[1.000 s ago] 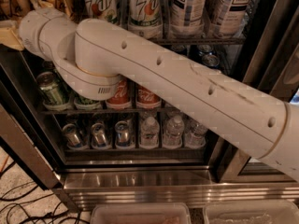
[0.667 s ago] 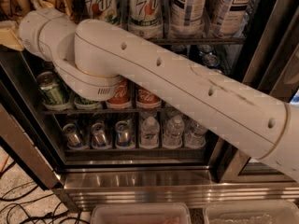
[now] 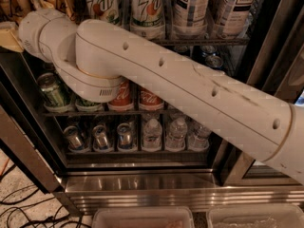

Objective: Pick orange can from top shelf of fridge

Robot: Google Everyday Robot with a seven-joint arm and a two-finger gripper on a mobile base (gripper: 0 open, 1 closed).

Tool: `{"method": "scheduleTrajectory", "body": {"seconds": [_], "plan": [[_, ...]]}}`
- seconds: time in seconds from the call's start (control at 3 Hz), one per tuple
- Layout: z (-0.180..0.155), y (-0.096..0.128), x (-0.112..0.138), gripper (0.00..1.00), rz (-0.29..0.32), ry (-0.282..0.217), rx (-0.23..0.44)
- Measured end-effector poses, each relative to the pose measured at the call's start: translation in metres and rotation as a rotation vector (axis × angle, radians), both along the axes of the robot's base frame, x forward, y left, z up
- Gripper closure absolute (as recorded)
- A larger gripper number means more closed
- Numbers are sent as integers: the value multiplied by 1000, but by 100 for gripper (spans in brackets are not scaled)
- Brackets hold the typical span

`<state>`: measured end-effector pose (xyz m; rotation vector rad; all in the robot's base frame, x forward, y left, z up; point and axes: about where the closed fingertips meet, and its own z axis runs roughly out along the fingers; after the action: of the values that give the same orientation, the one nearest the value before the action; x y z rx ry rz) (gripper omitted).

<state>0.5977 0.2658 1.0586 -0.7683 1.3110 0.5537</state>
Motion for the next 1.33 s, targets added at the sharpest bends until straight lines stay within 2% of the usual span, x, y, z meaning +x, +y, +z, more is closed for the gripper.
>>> {"method": "scheduleTrajectory", "body": {"seconds": [0.67,1.0,1.33], "plan": [[0,2,0,10,7,3,-4],[0,2,0,29,7,3,-4],[0,2,0,52,7,3,-4]]}}
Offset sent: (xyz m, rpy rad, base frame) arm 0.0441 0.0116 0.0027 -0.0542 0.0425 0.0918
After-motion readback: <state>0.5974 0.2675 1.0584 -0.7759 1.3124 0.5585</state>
